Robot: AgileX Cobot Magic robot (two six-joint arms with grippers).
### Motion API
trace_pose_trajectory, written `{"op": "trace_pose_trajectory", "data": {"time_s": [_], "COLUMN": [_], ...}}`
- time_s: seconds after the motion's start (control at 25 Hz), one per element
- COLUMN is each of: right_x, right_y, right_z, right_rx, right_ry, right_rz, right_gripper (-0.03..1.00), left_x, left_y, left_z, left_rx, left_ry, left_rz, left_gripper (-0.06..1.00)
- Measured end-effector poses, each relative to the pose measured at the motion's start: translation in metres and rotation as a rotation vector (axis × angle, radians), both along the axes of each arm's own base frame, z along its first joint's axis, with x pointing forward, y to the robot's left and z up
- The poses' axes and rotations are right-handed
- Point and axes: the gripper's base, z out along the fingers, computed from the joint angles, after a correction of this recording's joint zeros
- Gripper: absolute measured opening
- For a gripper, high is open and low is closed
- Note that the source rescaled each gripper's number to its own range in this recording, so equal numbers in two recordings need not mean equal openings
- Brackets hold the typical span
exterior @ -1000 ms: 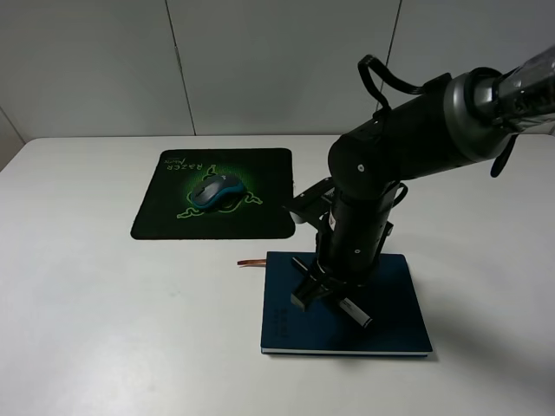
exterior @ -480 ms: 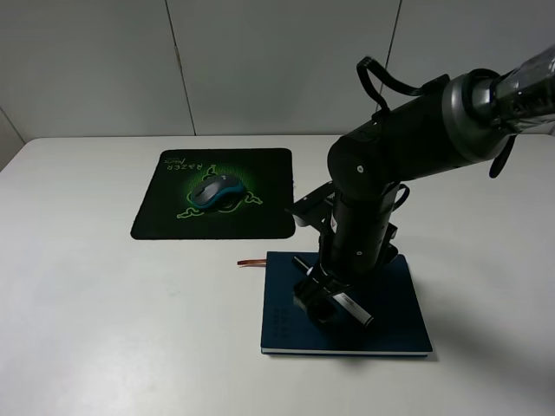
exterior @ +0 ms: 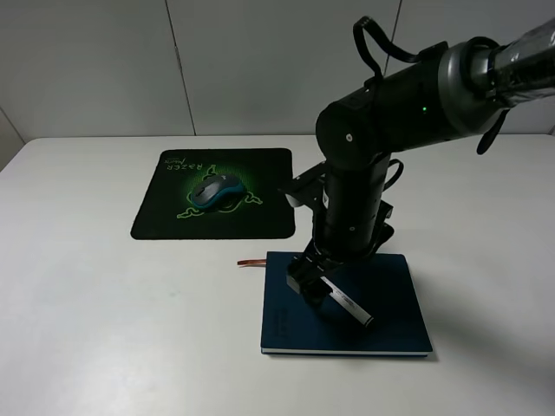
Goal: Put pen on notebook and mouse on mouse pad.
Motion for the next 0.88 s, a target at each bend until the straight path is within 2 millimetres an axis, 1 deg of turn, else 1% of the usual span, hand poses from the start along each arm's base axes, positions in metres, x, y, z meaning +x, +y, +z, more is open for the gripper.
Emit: {"op": "trace_pose_trajectory", "data": {"time_s": [0.16,0.32,0.56,0.88], "right_x": [-0.002,-0.008,-0.024,-0.048], "right_y": [-0.002,-0.007,-0.02,-0.043], "right_z": [0.014,0.04,0.083,0.128], "right_rx": [0.012,0.047,0.08,0.096], "right_ry": [-0.014,-0.045,-0.057,-0.074], "right_rz": [0.0,-0.004,-0.006,0.002], "right_gripper": [1.0,1.0,1.0,1.0], "left_x": [0.0,0.0,0.0,0.0], "left_y": [0.0,0.0,0.0,0.0], "left_z": [0.0,0.0,0.0,0.0], "left_rx": [0.0,0.0,0.0,-0.002], "left_ry": [0.0,0.0,0.0,0.0], "left_rz": [0.0,0.0,0.0,-0.001], "left_gripper": [1.0,1.0,1.0,1.0]}}
